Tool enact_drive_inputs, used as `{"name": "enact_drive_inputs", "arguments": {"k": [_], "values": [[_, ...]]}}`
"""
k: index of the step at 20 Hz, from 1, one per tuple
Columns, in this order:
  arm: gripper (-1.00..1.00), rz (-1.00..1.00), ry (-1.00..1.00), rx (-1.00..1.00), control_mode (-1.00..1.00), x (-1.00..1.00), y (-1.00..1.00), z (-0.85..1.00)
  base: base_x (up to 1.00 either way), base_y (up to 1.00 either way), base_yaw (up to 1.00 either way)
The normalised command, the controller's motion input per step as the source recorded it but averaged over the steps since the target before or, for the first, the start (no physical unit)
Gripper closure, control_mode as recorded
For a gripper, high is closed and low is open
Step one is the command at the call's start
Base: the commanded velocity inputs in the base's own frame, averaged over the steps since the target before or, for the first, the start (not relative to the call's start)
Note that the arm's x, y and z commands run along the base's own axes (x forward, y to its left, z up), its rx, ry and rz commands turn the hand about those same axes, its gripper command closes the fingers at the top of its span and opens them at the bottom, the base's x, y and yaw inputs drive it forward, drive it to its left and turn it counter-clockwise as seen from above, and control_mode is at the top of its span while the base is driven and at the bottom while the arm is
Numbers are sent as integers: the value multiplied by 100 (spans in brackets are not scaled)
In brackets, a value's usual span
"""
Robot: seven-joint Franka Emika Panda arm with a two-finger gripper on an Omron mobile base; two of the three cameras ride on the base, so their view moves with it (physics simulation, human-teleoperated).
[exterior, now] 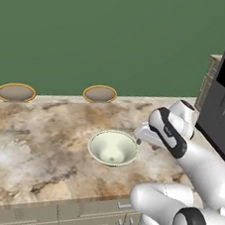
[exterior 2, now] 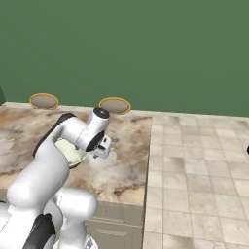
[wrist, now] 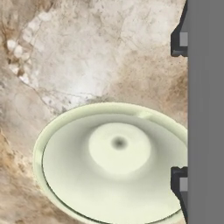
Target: Pick the bowl and saucepan and place them in the sink. Then turn on the water.
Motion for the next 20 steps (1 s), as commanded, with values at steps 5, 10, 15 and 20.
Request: {"name": "enact_drive_inputs", "arguments": {"k": [5, 10, 15, 20], "values": [[-100, 0, 0, 0, -100, 0, 3, -8, 0, 0, 0], [-100, 0, 0, 0, -100, 10, 8, -15, 0, 0, 0], [-100, 0, 0, 0, -100, 8, 16, -21, 0, 0, 0], [-100, 0, 0, 0, -100, 6, 13, -18, 0, 0, 0]]}}
